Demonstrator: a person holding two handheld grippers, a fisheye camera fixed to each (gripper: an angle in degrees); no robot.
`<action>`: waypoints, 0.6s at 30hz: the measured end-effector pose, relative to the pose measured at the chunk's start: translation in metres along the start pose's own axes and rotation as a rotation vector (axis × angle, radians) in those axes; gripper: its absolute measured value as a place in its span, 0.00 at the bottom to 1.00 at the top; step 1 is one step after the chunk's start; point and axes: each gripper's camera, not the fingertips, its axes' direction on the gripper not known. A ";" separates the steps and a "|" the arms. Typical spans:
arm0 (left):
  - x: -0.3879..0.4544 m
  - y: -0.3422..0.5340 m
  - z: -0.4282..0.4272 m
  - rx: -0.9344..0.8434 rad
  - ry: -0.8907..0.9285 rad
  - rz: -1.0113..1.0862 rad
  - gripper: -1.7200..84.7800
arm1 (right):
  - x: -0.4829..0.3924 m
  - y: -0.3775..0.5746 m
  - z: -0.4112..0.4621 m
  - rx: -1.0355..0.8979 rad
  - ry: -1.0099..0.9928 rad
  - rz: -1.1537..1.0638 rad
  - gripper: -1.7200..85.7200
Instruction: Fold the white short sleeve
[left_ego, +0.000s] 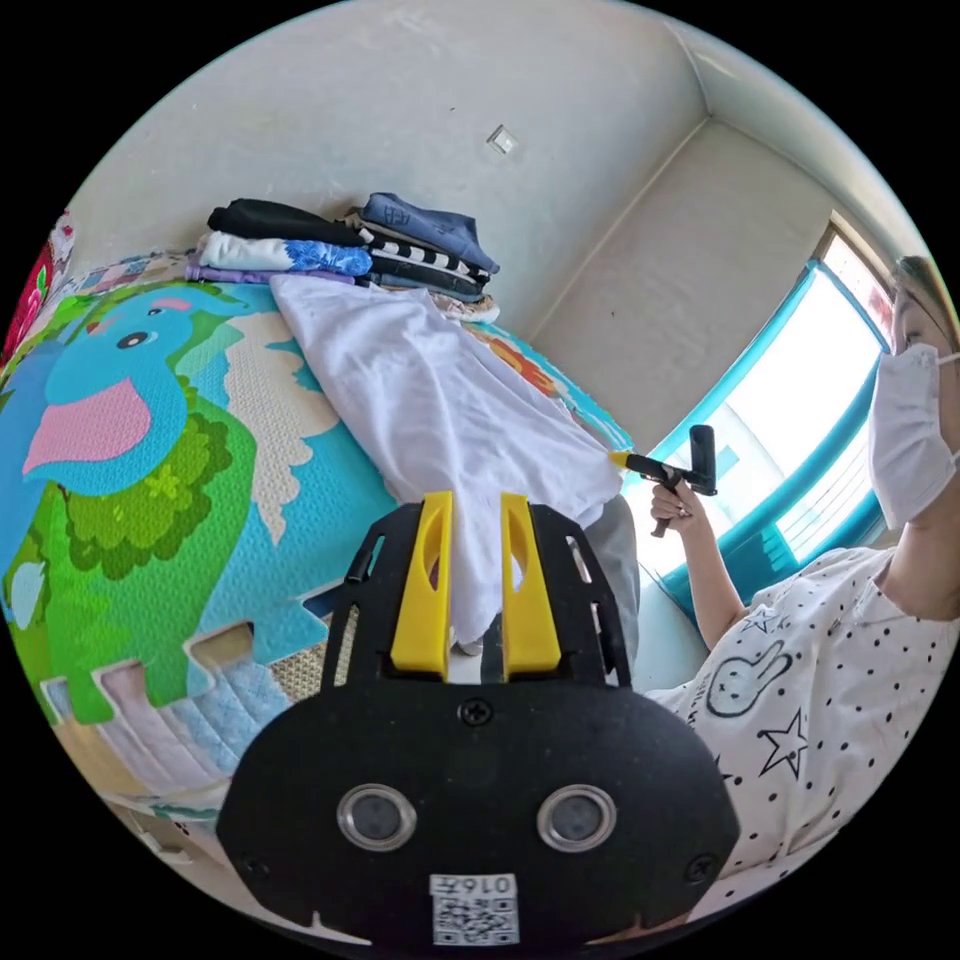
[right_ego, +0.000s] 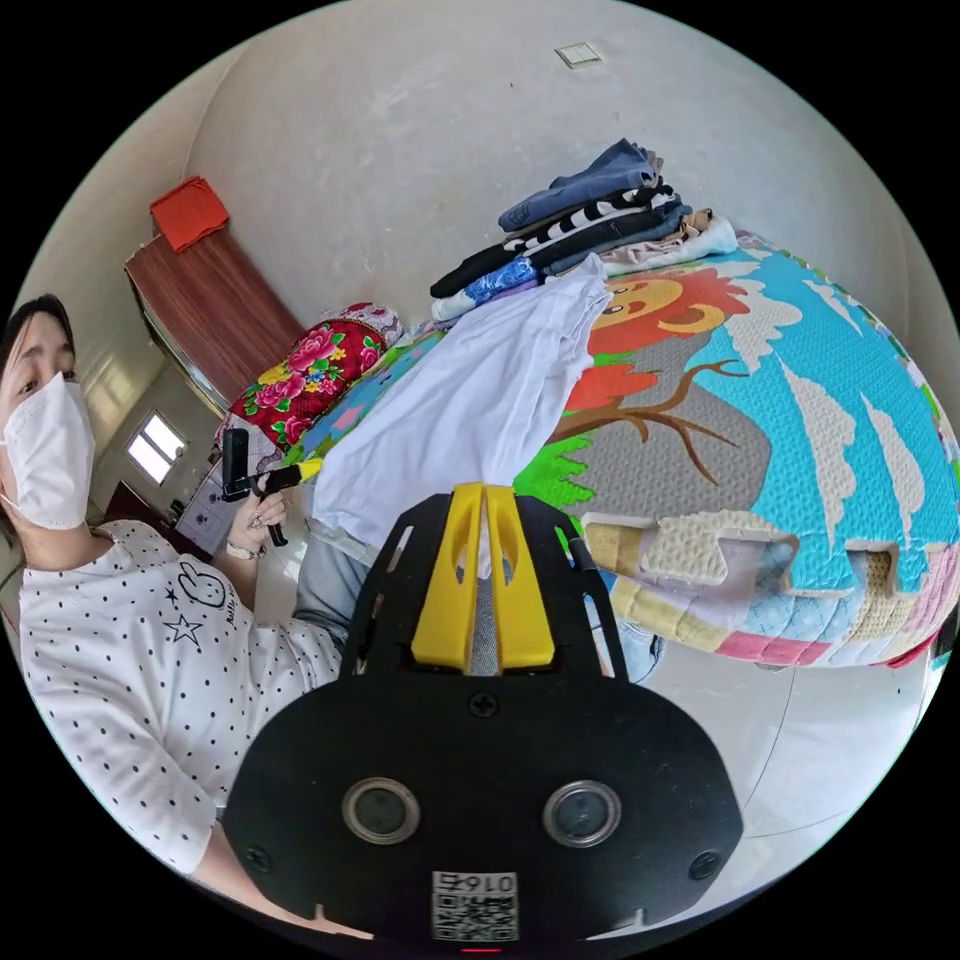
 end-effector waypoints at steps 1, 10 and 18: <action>0.002 0.000 -0.001 0.003 0.002 0.007 0.10 | -0.004 0.002 -0.017 0.014 -0.001 -0.009 0.02; 0.016 -0.001 0.023 -0.060 0.108 0.083 0.09 | -0.017 0.016 -0.084 -0.055 0.168 -0.003 0.07; 0.007 0.010 0.034 -0.125 0.147 0.040 0.09 | 0.003 0.012 -0.120 -0.014 -0.035 0.073 0.06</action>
